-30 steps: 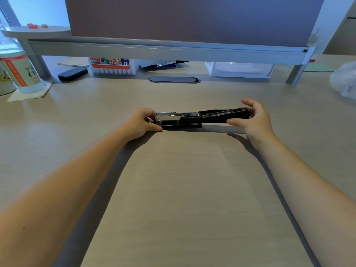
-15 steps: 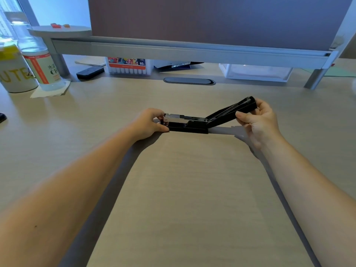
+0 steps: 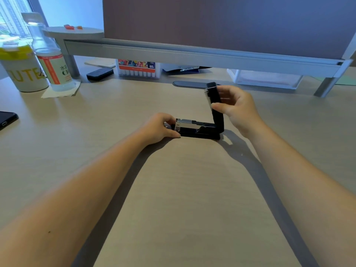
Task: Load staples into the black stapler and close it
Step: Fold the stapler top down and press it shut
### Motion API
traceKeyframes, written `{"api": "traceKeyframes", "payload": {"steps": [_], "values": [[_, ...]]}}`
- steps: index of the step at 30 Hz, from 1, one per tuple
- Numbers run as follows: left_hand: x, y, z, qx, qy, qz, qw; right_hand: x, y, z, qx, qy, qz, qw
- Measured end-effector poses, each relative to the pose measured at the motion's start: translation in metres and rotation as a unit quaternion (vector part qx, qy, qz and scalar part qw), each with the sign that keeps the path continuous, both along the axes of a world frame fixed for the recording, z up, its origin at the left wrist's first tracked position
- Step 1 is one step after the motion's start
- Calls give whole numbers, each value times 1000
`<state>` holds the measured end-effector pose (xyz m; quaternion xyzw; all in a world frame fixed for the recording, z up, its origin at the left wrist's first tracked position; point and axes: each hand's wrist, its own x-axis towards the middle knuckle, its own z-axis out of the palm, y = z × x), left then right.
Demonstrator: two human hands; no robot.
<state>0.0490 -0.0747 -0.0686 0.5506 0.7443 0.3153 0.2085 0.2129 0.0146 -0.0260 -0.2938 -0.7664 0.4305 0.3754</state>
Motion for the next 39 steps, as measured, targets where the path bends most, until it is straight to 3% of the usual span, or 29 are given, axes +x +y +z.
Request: {"api": "traceKeyframes", "payload": {"steps": [12,18,27,33,39], "values": [[-9,-1,2,-27,-38,-31,998,-27,-7,-20,80,-201,62,974],[-12,0,-2,-23,-35,-43,998,-24,-3,-19,53,-262,63,962],[-14,3,10,-31,-171,-13,985,-24,1,-20,-24,-222,64,973],[-13,5,18,-63,-145,15,987,-19,7,-26,-46,-170,34,984],[-17,4,24,-114,-119,34,986,-2,15,-42,-142,-105,16,984]]}}
